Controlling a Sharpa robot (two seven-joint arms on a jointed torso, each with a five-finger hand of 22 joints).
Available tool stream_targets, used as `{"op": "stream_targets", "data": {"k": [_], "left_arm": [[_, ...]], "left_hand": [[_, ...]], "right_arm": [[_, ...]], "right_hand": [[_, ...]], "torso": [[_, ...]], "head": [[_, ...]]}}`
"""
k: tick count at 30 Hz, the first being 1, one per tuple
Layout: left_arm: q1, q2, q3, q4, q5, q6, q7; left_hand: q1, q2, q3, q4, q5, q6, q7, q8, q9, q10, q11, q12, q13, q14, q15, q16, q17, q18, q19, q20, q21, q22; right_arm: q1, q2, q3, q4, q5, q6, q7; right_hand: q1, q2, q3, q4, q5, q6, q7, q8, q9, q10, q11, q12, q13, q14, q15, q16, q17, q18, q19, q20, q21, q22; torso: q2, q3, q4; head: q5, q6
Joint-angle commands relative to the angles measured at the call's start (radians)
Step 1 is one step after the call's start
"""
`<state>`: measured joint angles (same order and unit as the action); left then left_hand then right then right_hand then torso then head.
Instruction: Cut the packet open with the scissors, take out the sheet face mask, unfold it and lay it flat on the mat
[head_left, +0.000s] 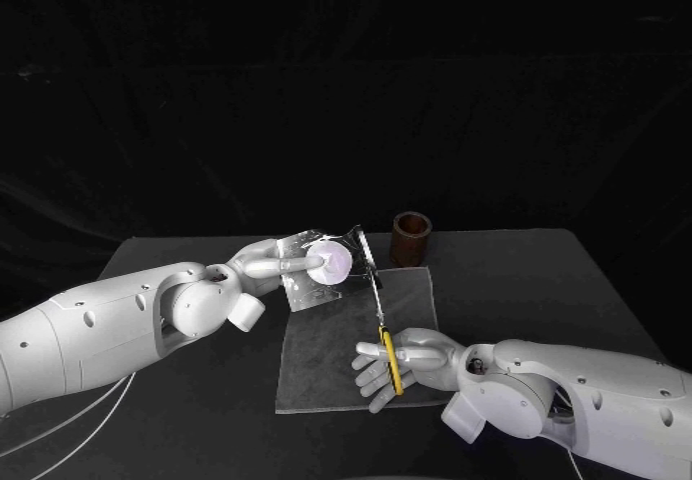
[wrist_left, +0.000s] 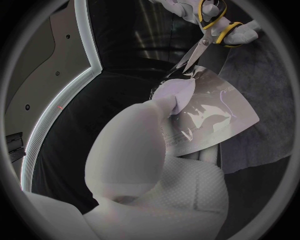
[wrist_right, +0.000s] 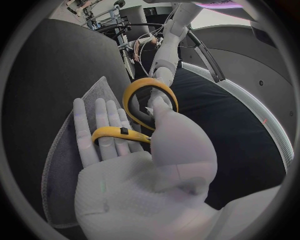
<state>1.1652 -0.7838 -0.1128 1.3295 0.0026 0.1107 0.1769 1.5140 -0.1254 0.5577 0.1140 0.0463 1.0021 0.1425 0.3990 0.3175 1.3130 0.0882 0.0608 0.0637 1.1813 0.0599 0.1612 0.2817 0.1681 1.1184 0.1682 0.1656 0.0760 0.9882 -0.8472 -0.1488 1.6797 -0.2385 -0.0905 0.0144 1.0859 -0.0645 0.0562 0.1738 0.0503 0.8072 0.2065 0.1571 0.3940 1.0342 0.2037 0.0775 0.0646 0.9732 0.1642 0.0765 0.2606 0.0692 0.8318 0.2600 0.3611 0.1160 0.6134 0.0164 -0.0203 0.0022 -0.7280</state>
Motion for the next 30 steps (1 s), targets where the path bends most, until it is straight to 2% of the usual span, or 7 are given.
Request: {"op": "stream_targets", "data": {"k": [1,17,30], "left_arm": [[0.001,0.000,0.001,0.004,-0.026,0.021,0.008],[0.001,0.000,0.001,0.009,-0.062,0.017,-0.002],[0.001,-0.001,0.001,0.009,-0.082,0.010,-0.008]], "left_hand": [[-0.002,0.007,0.006,-0.002,0.003,0.003,0.003,0.004,0.075,0.007,0.000,0.004,0.001,0.008,0.001,-0.005,0.002,0.014,-0.003,-0.001,0.005,0.001],[-0.007,0.007,0.011,-0.008,0.003,0.003,0.004,0.004,0.076,0.008,0.000,0.004,0.002,0.009,0.001,-0.006,0.003,0.014,-0.004,-0.001,0.006,0.001],[-0.010,0.007,0.014,-0.012,0.003,0.004,0.005,0.004,0.078,0.008,0.000,0.004,0.002,0.010,0.001,-0.007,0.004,0.013,-0.005,-0.001,0.007,0.001]], "right_arm": [[0.003,-0.002,0.003,-0.001,0.006,-0.016,0.014],[0.024,-0.005,0.006,0.008,-0.024,0.011,0.001],[0.032,-0.011,0.008,0.002,-0.033,0.016,0.004]], "right_hand": [[0.006,0.005,-0.007,-0.002,0.002,-0.005,0.059,-0.002,0.001,-0.005,-0.001,0.006,0.001,-0.006,0.000,0.006,-0.002,0.111,0.002,0.008,-0.004,-0.001],[0.031,0.015,-0.026,0.002,0.003,-0.012,0.061,-0.001,0.002,-0.013,0.002,0.009,0.000,-0.015,0.003,0.008,-0.012,0.110,0.000,0.009,-0.008,-0.005],[0.037,0.017,-0.038,0.006,0.003,-0.017,0.063,-0.001,0.002,-0.019,0.004,0.010,0.000,-0.022,0.005,0.009,-0.017,0.109,-0.004,0.010,-0.011,-0.007]], "torso": [[0.000,-0.0002,-0.0002],[0.000,-0.0010,0.0007],[0.000,0.0007,0.0004]], "head": [[0.000,-0.002],[-0.001,-0.007],[-0.004,-0.010]]}}
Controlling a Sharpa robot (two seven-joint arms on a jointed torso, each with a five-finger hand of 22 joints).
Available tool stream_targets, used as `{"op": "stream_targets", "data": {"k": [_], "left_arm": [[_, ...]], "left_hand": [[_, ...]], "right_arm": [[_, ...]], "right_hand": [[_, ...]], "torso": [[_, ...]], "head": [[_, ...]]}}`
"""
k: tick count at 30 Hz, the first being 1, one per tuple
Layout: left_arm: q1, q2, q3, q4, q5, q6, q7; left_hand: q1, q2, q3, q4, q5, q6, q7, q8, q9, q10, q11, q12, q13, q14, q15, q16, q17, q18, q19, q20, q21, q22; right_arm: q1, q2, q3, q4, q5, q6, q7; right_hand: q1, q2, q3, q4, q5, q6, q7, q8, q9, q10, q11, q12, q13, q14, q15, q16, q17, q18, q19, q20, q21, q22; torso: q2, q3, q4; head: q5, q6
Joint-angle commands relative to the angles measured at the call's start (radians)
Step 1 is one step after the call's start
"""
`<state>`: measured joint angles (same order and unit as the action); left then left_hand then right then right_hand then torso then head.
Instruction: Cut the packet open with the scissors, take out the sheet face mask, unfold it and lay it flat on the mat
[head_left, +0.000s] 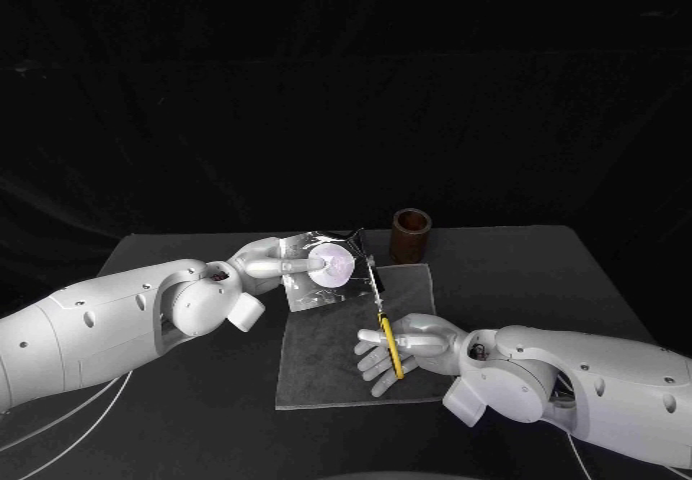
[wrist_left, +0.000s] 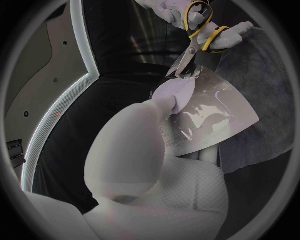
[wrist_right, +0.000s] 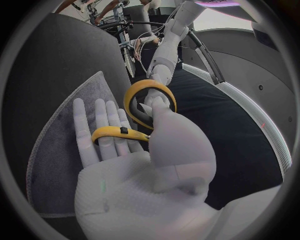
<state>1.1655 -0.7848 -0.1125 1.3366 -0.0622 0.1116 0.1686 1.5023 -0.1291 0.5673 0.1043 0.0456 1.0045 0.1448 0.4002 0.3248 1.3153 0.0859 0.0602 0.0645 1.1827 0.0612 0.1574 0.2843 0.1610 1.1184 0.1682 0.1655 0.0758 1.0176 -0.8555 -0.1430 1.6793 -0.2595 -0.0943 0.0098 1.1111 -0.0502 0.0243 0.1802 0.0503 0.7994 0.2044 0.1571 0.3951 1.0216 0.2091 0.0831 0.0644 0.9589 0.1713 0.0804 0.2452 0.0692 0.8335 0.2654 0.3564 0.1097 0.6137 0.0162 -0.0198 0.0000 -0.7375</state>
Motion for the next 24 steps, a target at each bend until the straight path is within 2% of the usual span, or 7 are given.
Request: {"op": "stream_targets", "data": {"k": [1,6,24], "left_arm": [[0.001,0.000,0.001,0.002,-0.018,0.008,0.000],[0.001,0.001,0.001,0.002,-0.031,0.006,-0.002],[0.001,0.004,0.001,0.005,-0.055,0.010,-0.012]], "left_hand": [[0.001,0.011,0.005,-0.003,0.004,0.001,0.002,0.003,0.071,0.006,0.002,0.004,0.001,0.008,0.000,-0.003,0.001,0.021,-0.005,-0.001,0.007,0.002],[0.000,0.011,0.007,-0.005,0.004,0.001,0.002,0.003,0.071,0.006,0.002,0.004,0.001,0.008,0.000,-0.004,0.002,0.021,-0.005,-0.001,0.007,0.002],[-0.001,0.011,0.008,-0.007,0.004,0.002,0.003,0.003,0.071,0.006,0.002,0.004,0.001,0.009,0.000,-0.004,0.002,0.021,-0.005,-0.001,0.008,0.002]], "right_arm": [[0.003,-0.003,0.003,0.003,-0.012,0.020,0.010],[0.008,-0.006,0.004,0.005,-0.015,0.028,0.016],[0.028,0.003,0.005,-0.020,-0.020,0.035,0.014]], "right_hand": [[0.014,0.004,-0.007,0.000,0.003,-0.010,0.066,-0.001,0.001,-0.008,-0.002,0.005,0.000,-0.009,-0.002,0.005,-0.002,0.109,-0.006,0.005,-0.007,-0.001],[0.024,0.008,-0.026,0.004,0.002,-0.018,0.069,-0.002,0.001,-0.018,0.002,0.007,0.000,-0.022,0.002,0.004,-0.010,0.108,-0.013,0.008,-0.013,-0.005],[0.027,0.011,-0.034,0.007,0.002,-0.020,0.070,-0.002,0.001,-0.021,0.003,0.008,0.000,-0.027,0.003,0.003,-0.014,0.108,-0.016,0.009,-0.015,-0.007]], "torso": [[0.000,0.0011,-0.0006],[0.000,0.0009,-0.0020],[-0.001,-0.0009,0.0008]], "head": [[-0.001,-0.001],[-0.001,-0.002],[-0.003,-0.005]]}}
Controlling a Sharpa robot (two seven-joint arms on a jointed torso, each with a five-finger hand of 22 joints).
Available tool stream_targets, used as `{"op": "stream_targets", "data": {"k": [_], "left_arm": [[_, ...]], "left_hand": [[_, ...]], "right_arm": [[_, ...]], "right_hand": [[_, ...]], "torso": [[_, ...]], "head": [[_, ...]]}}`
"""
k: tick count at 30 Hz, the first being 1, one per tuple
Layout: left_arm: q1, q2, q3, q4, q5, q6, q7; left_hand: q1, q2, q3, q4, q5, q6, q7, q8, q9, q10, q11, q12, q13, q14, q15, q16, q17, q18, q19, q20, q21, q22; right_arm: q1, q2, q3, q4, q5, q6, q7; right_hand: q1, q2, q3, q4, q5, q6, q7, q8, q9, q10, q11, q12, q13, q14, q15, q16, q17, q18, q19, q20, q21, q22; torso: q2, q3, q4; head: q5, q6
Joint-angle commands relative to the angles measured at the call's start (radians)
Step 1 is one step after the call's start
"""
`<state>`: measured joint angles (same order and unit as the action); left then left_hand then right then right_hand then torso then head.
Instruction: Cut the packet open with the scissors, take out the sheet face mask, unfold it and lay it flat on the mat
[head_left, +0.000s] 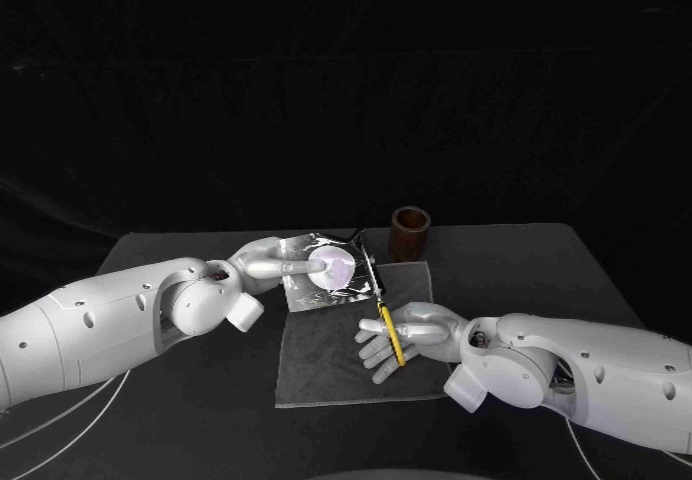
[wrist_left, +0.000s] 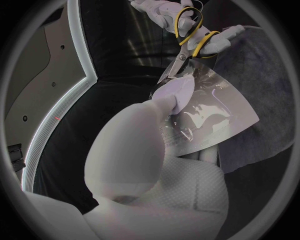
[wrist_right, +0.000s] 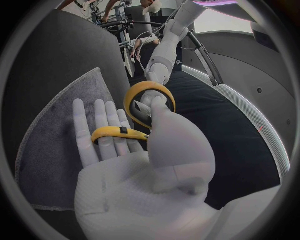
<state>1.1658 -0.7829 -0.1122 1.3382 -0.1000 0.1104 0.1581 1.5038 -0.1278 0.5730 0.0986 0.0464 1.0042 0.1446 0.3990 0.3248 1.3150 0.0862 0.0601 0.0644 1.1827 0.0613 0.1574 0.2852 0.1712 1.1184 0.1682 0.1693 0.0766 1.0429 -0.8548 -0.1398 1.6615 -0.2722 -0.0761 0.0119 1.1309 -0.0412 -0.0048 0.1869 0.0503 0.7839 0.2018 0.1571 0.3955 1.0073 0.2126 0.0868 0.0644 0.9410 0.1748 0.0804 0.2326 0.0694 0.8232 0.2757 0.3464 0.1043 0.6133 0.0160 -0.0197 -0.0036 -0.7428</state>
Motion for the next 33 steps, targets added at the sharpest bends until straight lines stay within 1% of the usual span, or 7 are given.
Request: {"op": "stream_targets", "data": {"k": [1,6,11,15,22,33], "left_arm": [[0.001,0.003,0.000,0.003,-0.021,0.012,-0.001],[0.001,0.003,0.000,0.005,-0.031,0.011,-0.002],[0.001,0.004,0.000,0.005,-0.037,0.008,-0.002],[0.001,0.004,0.000,0.005,-0.039,0.004,-0.001],[0.001,0.004,0.000,0.003,-0.041,-0.007,-0.005],[0.001,0.005,0.000,0.003,-0.081,-0.010,-0.014]], "left_hand": [[-0.002,0.009,0.003,-0.001,0.003,0.002,0.003,0.005,0.071,0.007,0.002,0.005,0.001,0.009,0.000,-0.004,0.001,0.011,-0.005,-0.001,0.004,0.001],[-0.006,0.009,0.006,-0.006,0.003,0.002,0.003,0.005,0.073,0.007,0.002,0.005,0.001,0.009,0.000,-0.004,0.002,0.010,-0.006,-0.002,0.005,0.001],[-0.006,0.009,0.006,-0.006,0.003,0.002,0.003,0.005,0.073,0.007,0.002,0.005,0.001,0.009,0.000,-0.004,0.002,0.010,-0.006,-0.002,0.005,0.001],[-0.007,0.009,0.008,-0.008,0.003,0.002,0.004,0.005,0.073,0.008,0.002,0.005,0.001,0.010,0.000,-0.005,0.003,0.011,-0.006,-0.002,0.006,0.001],[-0.008,0.009,0.010,-0.011,0.003,0.003,0.004,0.005,0.074,0.008,0.002,0.005,0.001,0.010,-0.001,-0.005,0.003,0.011,-0.006,-0.002,0.006,0.002],[-0.011,0.009,0.013,-0.014,0.003,0.003,0.004,0.005,0.075,0.009,0.002,0.005,0.001,0.011,-0.001,-0.005,0.004,0.011,-0.006,-0.002,0.007,0.002]], "right_arm": [[0.003,0.002,0.002,-0.003,-0.007,0.017,0.012],[0.005,0.004,0.002,-0.004,-0.007,0.019,0.013],[0.007,0.005,0.002,-0.001,-0.007,0.025,0.012],[0.008,0.002,0.002,0.004,-0.007,0.030,0.013],[0.011,-0.008,0.002,0.013,-0.008,0.042,0.011],[0.024,-0.023,0.002,0.009,-0.025,0.076,-0.018]], "right_hand": [[0.008,0.002,-0.005,0.000,0.002,-0.005,0.072,-0.002,0.001,-0.006,-0.001,0.004,0.001,-0.009,0.000,0.003,-0.001,0.108,-0.006,-0.001,-0.005,-0.001],[0.007,0.003,-0.007,0.002,0.002,-0.005,0.072,-0.001,0.001,-0.007,-0.001,0.005,0.001,-0.009,0.000,0.004,-0.002,0.108,-0.006,-0.001,-0.006,-0.002],[0.007,0.003,-0.007,0.002,0.002,-0.005,0.072,-0.001,0.001,-0.007,-0.001,0.005,0.001,-0.009,0.000,0.004,-0.002,0.108,-0.006,-0.001,-0.006,-0.002],[0.015,0.009,-0.015,0.004,0.002,-0.001,0.071,0.003,0.003,-0.003,-0.002,0.011,0.002,-0.007,-0.001,0.008,-0.004,0.109,-0.006,-0.001,-0.006,-0.003],[0.031,0.021,-0.034,0.007,0.002,0.009,0.065,0.014,0.007,0.007,-0.007,0.024,0.002,0.001,-0.005,0.020,-0.009,0.111,-0.001,-0.002,-0.005,-0.003],[0.034,0.024,-0.042,0.010,0.002,0.012,0.064,0.017,0.009,0.009,-0.009,0.027,0.002,0.004,-0.006,0.024,-0.010,0.111,0.001,-0.003,-0.004,-0.003]], "torso": [[0.000,-0.0006,0.0006],[0.000,-0.0004,-0.0008],[0.000,0.0002,-0.0008],[0.000,0.0004,-0.0006],[0.000,0.0003,-0.0012],[0.000,0.0002,-0.0010]], "head": [[0.000,0.000],[0.000,-0.001],[0.001,-0.003],[0.001,-0.003],[-0.001,-0.008],[-0.003,-0.012]]}}
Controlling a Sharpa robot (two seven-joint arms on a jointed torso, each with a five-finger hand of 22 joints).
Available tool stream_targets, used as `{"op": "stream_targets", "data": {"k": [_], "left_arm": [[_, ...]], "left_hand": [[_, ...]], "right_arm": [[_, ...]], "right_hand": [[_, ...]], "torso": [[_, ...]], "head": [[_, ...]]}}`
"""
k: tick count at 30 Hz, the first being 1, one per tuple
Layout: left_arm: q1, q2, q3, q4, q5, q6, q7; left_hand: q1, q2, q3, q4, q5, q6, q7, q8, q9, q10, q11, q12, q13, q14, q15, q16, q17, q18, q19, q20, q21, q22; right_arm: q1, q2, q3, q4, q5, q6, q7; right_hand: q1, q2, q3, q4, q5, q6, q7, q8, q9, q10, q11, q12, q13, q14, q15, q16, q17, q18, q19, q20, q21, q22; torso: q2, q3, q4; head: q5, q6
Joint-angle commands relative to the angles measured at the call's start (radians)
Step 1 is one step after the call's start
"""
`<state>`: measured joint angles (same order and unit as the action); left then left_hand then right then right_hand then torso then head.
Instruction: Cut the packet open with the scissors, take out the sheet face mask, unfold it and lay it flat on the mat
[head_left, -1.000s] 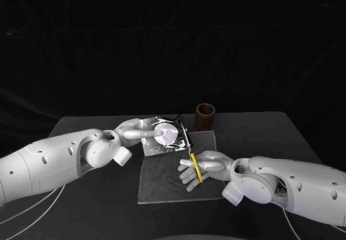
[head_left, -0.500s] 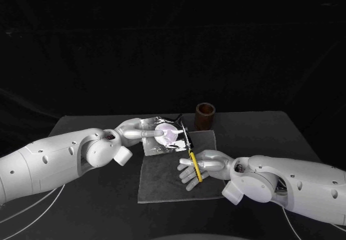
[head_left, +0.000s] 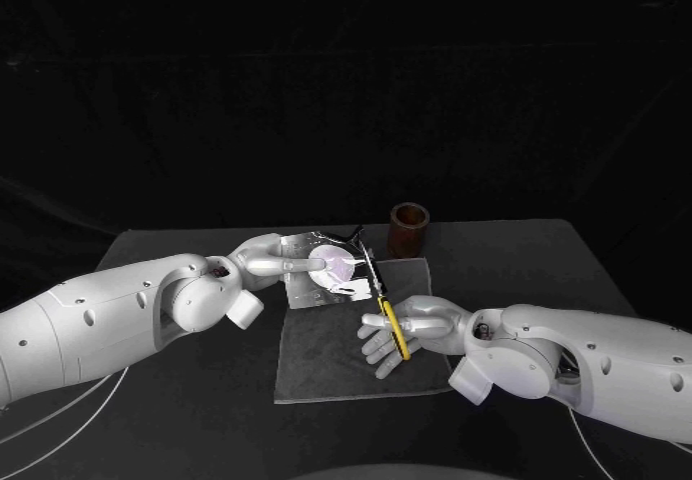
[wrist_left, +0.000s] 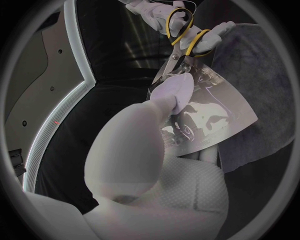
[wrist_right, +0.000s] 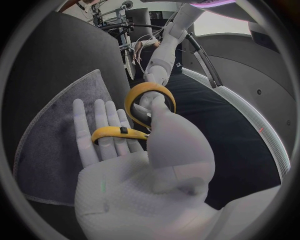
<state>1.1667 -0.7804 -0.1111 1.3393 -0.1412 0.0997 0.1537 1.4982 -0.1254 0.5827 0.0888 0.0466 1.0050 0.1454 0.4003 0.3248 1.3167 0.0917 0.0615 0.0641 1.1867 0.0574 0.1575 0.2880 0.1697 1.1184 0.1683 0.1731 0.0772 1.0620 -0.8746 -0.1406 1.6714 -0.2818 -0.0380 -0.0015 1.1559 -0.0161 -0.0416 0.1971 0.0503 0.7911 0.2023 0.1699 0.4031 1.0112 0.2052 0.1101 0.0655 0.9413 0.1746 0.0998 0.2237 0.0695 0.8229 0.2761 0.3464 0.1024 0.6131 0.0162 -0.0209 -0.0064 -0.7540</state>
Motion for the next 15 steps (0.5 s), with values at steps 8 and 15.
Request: {"op": "stream_targets", "data": {"k": [8,15], "left_arm": [[0.000,0.002,-0.001,0.005,-0.076,0.004,-0.014],[0.000,0.002,-0.001,0.008,-0.088,0.005,-0.015]], "left_hand": [[-0.005,0.006,0.003,-0.005,0.003,0.002,0.003,0.003,0.075,0.007,-0.003,0.003,0.002,0.007,0.003,-0.005,0.001,0.012,-0.006,-0.002,0.003,0.001],[-0.005,0.006,0.003,-0.005,0.003,0.002,0.003,0.003,0.075,0.007,-0.003,0.003,0.002,0.007,0.003,-0.005,0.001,0.012,-0.006,-0.002,0.003,0.001]], "right_arm": [[0.013,-0.005,0.003,-0.011,-0.020,0.039,-0.012],[0.015,-0.004,0.003,-0.019,-0.021,0.020,-0.014]], "right_hand": [[0.017,0.006,-0.019,0.002,0.002,0.010,0.060,0.012,0.003,0.011,-0.004,0.011,0.001,0.010,-0.009,0.013,-0.004,0.112,0.006,-0.005,-0.002,-0.001],[0.060,0.041,-0.066,0.008,0.002,0.043,0.038,0.050,0.015,0.062,-0.027,0.050,0.003,0.059,-0.031,0.063,-0.007,0.114,0.043,-0.022,0.017,0.004]], "torso": [[0.000,-0.0003,0.0010],[0.000,-0.0012,0.0012]], "head": [[-0.001,-0.003],[0.000,-0.004]]}}
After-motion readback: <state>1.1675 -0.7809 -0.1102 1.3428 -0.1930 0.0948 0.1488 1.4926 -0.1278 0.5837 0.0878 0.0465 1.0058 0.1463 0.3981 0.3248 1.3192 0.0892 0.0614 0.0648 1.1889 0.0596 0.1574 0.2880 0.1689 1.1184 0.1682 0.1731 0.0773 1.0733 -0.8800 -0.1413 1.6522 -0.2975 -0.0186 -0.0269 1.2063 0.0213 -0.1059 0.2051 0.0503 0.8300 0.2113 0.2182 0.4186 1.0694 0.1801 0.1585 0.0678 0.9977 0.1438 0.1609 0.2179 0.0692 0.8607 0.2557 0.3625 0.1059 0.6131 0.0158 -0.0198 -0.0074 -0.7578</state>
